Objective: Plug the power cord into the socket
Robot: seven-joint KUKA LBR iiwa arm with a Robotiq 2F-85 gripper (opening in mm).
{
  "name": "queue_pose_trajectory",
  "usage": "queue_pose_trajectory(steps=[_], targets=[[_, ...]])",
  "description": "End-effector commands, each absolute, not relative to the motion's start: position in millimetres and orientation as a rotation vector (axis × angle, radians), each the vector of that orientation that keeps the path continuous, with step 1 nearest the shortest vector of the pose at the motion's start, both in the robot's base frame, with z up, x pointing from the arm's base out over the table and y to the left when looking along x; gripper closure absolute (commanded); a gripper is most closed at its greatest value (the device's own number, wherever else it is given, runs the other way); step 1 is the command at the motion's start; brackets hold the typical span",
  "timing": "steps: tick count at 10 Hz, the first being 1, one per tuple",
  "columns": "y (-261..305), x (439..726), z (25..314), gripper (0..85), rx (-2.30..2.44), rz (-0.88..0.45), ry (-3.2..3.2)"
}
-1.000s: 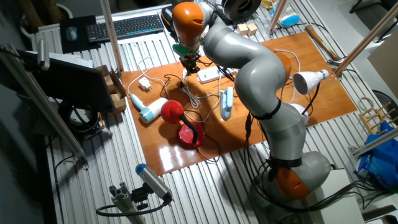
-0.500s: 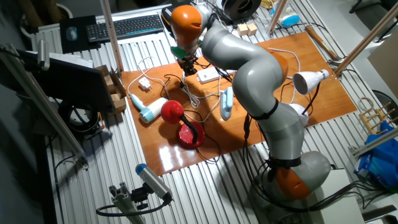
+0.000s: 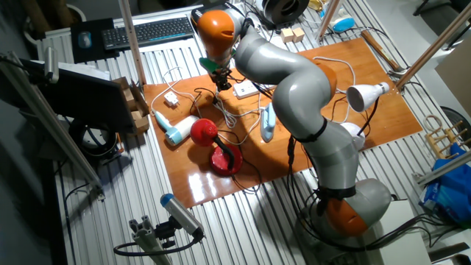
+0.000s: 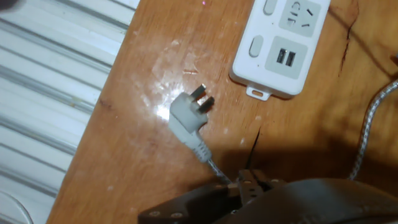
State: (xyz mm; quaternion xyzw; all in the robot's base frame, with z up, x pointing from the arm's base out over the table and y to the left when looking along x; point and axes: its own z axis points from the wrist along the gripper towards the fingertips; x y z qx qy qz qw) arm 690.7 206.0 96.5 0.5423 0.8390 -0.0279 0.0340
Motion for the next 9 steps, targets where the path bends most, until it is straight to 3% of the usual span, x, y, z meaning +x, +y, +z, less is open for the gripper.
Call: queue_pose_trajectory(steps=[1, 6, 7, 9], targets=[[205.0, 689.8, 94.3, 17.0, 1.669, -0.089, 2.582], [206.8, 687.7, 86.4, 17.0, 1.737, -0.103, 2.57], [209.7, 686.7, 84.9, 34.0, 1.744, -0.118, 2.551], [216.7, 684.0, 81.7, 34.0, 1.742, -0.137, 2.551]])
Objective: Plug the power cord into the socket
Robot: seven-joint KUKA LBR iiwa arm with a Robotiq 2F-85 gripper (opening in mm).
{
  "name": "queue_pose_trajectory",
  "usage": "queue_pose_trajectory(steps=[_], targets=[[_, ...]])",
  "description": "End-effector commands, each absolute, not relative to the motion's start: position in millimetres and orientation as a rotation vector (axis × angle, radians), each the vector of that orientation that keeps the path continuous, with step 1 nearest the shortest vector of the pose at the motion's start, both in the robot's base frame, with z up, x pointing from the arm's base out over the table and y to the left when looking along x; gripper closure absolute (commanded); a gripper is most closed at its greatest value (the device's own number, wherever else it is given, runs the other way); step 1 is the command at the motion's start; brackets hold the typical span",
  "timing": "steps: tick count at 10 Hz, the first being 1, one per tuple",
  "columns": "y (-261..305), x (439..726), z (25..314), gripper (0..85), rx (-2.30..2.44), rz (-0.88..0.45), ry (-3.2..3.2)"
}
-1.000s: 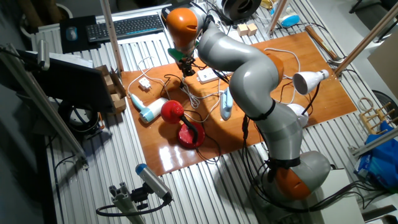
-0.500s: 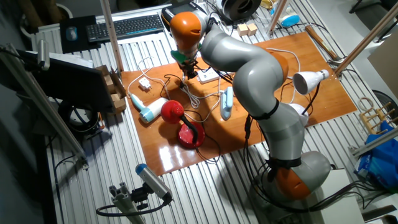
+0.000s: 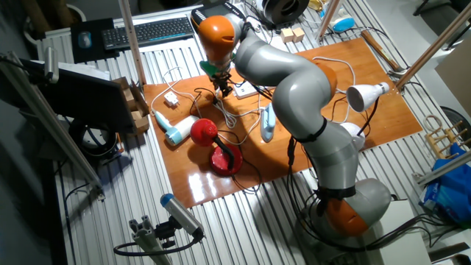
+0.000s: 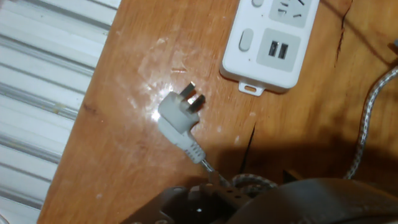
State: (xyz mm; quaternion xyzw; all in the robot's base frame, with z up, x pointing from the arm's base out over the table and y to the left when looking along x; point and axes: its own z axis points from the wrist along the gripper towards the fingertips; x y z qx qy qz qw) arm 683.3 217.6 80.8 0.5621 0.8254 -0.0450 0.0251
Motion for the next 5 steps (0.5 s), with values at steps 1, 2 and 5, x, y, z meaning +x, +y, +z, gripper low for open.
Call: queue_pose_trajectory(steps=[1, 2, 5], targets=[[220.9, 681.8, 79.0, 34.0, 1.72, -0.15, 2.561], [224.1, 680.3, 77.2, 34.0, 1.715, -0.154, 2.562], [224.6, 680.3, 76.9, 34.0, 1.686, -0.15, 2.59]])
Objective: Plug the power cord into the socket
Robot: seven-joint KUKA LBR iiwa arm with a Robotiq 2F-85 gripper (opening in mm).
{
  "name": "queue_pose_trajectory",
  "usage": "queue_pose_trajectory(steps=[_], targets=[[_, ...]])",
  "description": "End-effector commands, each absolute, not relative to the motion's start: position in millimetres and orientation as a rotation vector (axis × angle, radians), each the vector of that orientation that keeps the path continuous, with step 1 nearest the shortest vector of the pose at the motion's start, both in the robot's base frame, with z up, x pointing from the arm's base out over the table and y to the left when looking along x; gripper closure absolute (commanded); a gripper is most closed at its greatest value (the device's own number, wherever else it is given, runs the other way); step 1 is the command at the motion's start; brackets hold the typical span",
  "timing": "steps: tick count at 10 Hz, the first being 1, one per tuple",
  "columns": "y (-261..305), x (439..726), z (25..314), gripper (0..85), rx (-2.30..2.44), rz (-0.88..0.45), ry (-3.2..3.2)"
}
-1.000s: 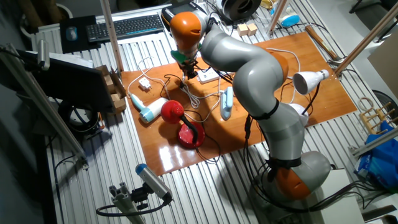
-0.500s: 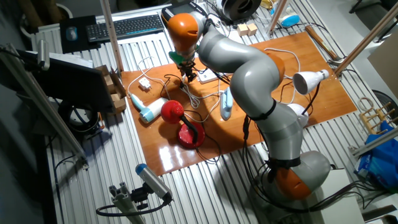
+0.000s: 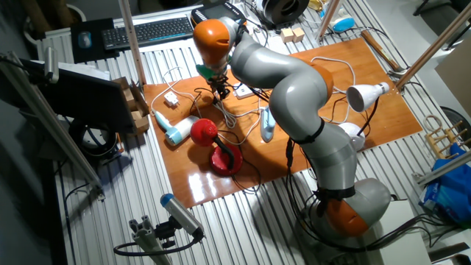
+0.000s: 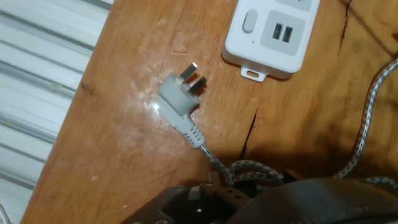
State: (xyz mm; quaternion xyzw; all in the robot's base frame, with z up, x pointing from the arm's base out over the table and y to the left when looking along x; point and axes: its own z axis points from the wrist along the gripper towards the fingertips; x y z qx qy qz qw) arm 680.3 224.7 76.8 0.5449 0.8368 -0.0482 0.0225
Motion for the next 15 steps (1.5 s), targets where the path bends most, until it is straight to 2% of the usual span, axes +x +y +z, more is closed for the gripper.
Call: queue_pose_trajectory(steps=[1, 6, 15], targets=[[224.7, 680.3, 76.1, 34.0, 1.687, -0.148, 2.6], [225.1, 677.4, 62.9, 34.0, 1.669, -0.142, 2.604], [234.3, 672.6, 57.8, 34.0, 1.673, -0.158, 2.597]])
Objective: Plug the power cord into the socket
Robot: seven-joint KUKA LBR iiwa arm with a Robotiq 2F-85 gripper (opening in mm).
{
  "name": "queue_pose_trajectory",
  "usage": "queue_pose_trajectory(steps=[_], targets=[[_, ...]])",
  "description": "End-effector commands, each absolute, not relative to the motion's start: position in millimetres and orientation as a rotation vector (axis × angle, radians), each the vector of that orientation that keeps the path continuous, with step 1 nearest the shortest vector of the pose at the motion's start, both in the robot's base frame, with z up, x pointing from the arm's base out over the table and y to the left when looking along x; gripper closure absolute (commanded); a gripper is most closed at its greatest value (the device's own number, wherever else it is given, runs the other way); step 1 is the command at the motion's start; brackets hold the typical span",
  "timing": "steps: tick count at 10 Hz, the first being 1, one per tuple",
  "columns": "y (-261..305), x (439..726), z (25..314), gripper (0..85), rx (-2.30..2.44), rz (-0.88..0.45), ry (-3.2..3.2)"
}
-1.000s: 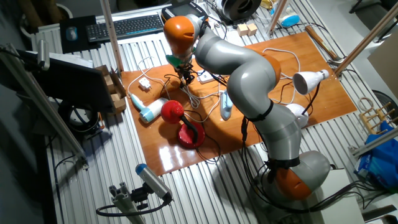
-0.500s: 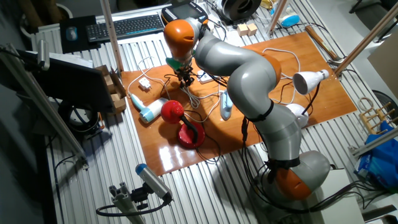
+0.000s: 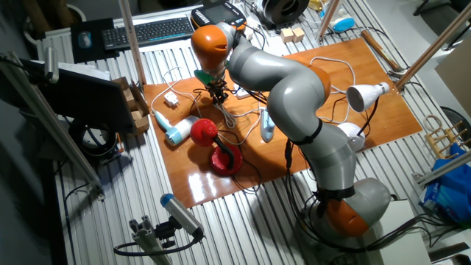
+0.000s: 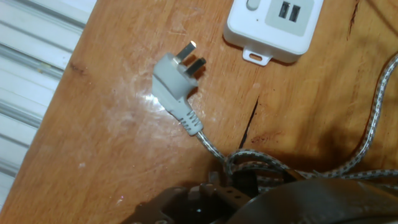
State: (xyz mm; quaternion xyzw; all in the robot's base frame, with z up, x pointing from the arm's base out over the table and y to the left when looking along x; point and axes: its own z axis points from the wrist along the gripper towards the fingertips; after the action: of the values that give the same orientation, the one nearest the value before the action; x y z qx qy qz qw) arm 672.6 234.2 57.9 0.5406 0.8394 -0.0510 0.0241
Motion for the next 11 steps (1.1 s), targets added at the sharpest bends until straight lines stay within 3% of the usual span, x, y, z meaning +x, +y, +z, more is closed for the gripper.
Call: queue_pose_trajectory(steps=[1, 2, 8, 9, 11], targets=[[234.2, 673.0, 58.2, 34.0, 1.669, -0.165, 2.598], [234.0, 673.2, 58.1, 51.0, 1.662, -0.17, 2.605], [233.3, 675.4, 56.9, 51.0, 1.655, -0.167, 2.616], [233.6, 676.2, 56.4, 34.0, 1.656, -0.169, 2.617], [233.7, 679.2, 58.6, 34.0, 1.667, -0.177, 2.606]])
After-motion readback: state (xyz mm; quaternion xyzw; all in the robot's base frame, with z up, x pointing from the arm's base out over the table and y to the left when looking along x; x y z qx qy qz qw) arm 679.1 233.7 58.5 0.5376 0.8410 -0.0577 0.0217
